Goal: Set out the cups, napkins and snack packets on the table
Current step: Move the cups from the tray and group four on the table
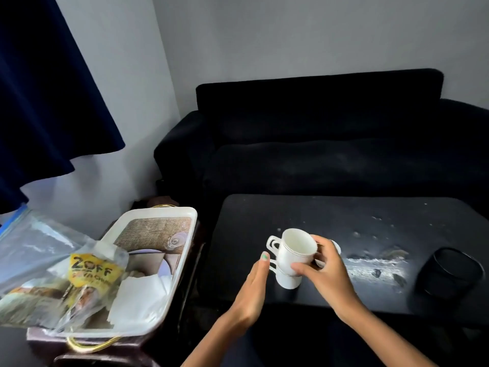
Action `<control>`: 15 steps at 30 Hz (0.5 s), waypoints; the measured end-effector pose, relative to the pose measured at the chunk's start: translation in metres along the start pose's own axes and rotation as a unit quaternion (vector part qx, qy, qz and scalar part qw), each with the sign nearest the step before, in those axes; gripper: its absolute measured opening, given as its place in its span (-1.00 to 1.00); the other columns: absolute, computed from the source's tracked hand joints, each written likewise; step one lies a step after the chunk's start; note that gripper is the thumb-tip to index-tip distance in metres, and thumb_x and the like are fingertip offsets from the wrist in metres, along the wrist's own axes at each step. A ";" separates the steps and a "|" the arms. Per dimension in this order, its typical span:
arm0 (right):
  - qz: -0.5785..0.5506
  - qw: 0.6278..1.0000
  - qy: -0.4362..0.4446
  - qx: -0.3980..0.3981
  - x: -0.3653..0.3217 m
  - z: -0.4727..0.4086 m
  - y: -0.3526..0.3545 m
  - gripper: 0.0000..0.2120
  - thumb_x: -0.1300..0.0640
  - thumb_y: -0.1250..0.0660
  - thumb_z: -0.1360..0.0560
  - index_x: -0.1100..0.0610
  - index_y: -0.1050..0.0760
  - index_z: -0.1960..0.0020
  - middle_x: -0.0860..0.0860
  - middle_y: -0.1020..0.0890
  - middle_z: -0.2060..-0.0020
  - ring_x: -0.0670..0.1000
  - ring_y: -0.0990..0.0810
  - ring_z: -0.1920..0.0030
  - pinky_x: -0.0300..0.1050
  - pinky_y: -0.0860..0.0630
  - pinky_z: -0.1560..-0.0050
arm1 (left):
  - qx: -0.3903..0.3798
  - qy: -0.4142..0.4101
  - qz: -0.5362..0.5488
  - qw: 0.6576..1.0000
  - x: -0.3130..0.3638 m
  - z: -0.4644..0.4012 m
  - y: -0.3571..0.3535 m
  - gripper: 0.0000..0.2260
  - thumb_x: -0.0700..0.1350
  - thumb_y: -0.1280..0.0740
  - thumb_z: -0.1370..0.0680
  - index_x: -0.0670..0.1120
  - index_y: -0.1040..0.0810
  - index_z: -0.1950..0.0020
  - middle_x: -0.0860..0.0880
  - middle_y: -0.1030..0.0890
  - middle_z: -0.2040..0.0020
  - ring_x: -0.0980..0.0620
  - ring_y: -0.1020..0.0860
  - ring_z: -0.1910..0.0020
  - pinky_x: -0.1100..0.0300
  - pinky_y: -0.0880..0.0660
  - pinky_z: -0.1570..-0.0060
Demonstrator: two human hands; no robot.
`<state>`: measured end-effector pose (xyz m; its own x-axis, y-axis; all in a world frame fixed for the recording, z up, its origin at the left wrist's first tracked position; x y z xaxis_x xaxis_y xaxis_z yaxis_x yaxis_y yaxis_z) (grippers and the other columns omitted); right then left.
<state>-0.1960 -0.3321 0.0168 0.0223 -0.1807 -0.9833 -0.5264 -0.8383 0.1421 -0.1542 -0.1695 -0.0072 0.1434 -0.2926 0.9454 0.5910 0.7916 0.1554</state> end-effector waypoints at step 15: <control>0.070 0.991 -0.093 0.072 0.100 0.001 0.069 -0.37 0.45 -0.51 -0.22 0.01 -0.37 -0.13 -0.10 -0.55 -0.01 0.04 -0.52 -0.09 -0.13 -0.42 -0.06 | -0.025 0.043 -0.051 0.997 -0.020 -0.015 -0.041 -0.53 0.23 0.05 -0.61 0.12 -0.19 -0.49 0.26 -0.26 -0.31 0.28 -0.18 -0.28 0.29 -0.09 -0.26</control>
<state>-0.2310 -0.4071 -0.0720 -0.2096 -0.1803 -0.9610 -0.6299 -0.7268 0.2738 -0.1690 -0.2038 -0.0371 0.1470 -0.4175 0.8967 0.6447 0.7280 0.2332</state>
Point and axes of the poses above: each hand's wrist, its own z-axis away from the middle knuckle, its own y-axis out of the back of the hand, x = y × z, the point moved 9 cm from there along -z, towards the middle knuckle
